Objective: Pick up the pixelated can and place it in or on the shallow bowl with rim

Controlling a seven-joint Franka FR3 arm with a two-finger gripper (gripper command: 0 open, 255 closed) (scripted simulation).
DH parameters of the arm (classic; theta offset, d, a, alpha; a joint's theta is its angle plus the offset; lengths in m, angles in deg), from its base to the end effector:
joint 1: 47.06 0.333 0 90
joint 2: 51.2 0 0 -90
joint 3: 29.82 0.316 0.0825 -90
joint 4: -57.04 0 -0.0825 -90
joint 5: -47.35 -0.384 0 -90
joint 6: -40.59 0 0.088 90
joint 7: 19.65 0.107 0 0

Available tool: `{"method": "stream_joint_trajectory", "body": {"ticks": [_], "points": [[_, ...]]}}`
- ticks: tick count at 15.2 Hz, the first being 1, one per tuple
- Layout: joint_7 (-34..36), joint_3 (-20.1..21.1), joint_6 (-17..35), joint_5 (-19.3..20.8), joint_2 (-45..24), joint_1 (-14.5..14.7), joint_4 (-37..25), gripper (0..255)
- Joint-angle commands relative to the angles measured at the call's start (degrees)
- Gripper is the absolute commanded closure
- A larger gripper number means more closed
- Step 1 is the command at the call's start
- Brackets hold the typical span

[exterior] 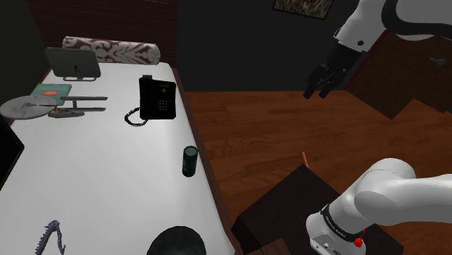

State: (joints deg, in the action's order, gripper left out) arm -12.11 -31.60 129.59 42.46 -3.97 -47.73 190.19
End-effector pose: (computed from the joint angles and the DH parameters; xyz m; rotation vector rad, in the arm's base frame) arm 0.2948 -0.0069 0.6161 -3.0203 0.2440 -0.0730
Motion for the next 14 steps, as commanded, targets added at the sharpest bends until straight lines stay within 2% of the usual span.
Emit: {"method": "stream_joint_trajectory", "body": {"ticks": [1, 8, 14], "points": [[0.0, 0.0, 0.0, 0.0, 0.0, 0.0, 0.0, 0], [5.2, 6.3, 11.4, -2.8, -7.5, 1.8, 3.9, 0], [9.8, 11.6, 21.0, -4.0, -16.7, 2.9, 4.3, 0]]}}
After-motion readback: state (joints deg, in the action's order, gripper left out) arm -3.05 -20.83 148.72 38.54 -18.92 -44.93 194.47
